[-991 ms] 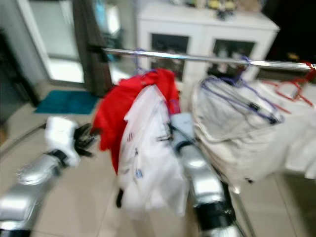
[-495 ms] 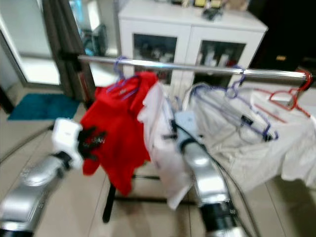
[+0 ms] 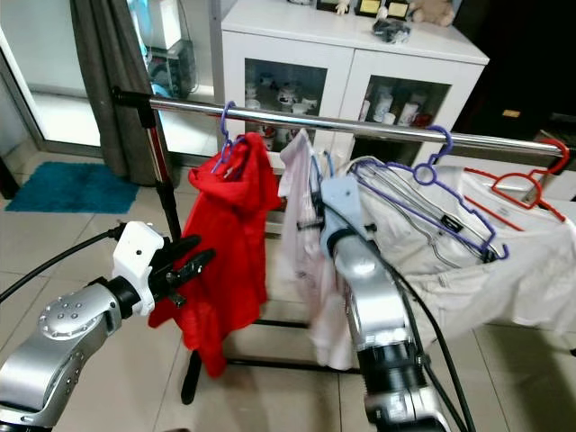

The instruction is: Hang hanger

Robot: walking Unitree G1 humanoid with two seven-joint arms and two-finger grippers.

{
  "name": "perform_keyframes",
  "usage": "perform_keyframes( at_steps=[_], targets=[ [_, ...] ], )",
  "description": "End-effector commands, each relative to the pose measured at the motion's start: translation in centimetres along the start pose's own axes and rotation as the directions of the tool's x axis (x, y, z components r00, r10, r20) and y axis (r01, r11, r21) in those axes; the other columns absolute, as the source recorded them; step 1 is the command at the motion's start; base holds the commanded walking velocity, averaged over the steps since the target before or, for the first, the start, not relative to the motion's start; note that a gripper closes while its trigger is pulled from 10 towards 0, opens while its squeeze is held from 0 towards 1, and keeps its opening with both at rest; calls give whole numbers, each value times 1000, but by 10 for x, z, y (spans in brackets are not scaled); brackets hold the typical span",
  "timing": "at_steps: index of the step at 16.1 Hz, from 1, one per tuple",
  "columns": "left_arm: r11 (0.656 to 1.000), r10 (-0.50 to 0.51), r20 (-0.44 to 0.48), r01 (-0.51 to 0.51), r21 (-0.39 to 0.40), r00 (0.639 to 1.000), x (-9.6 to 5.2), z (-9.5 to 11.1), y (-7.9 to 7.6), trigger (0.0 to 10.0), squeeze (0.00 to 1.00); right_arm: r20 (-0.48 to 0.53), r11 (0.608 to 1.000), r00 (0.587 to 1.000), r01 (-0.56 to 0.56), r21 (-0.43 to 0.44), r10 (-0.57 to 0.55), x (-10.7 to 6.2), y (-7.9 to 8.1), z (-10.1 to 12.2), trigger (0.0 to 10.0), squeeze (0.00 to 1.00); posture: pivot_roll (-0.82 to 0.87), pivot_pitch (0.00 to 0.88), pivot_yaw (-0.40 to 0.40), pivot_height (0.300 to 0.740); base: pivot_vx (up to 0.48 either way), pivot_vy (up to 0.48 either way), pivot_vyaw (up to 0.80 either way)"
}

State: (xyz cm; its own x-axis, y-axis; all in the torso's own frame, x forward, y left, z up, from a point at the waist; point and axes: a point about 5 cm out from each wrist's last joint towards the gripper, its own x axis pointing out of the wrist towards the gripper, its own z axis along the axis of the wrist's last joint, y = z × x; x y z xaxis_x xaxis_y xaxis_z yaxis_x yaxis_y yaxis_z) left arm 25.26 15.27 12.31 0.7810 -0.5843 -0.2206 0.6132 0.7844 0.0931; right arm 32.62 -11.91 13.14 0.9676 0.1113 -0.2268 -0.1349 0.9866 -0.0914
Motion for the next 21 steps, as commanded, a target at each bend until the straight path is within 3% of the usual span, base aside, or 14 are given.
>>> perform_keyframes(
  at_steps=[1,5,9,10,16,21],
  targets=[
    [998,-43,41,41,37,998,3,13,-3,10000,0,18,1000,1000,18,26,-19,5,-7,10,10000,0,51,0,-80,740,0,0,0],
    [990,-130,140,121,74,982,4,41,-6,10000,0,17,1000,1000,-5,-19,5,39,-11,36,10000,0,58,10,-77,740,0,0,0],
    [978,-205,195,192,82,959,5,57,-12,10000,0,-11,1000,1000,-21,-21,21,59,-11,50,10000,0,81,29,-73,740,0,0,0],
    [977,-208,193,195,87,959,4,58,-12,10000,0,-33,999,998,-44,15,44,63,-9,51,10000,0,86,33,-69,740,0,0,0],
    [969,-243,159,231,92,957,0,57,-14,10000,0,-86,992,995,-47,117,57,73,-8,62,10000,0,114,61,-48,740,0,0,0],
    [968,-244,121,233,97,962,1,54,-11,10000,0,-142,993,987,-60,106,75,73,-4,50,10000,0,114,63,-27,740,0,0,0]
  ],
)
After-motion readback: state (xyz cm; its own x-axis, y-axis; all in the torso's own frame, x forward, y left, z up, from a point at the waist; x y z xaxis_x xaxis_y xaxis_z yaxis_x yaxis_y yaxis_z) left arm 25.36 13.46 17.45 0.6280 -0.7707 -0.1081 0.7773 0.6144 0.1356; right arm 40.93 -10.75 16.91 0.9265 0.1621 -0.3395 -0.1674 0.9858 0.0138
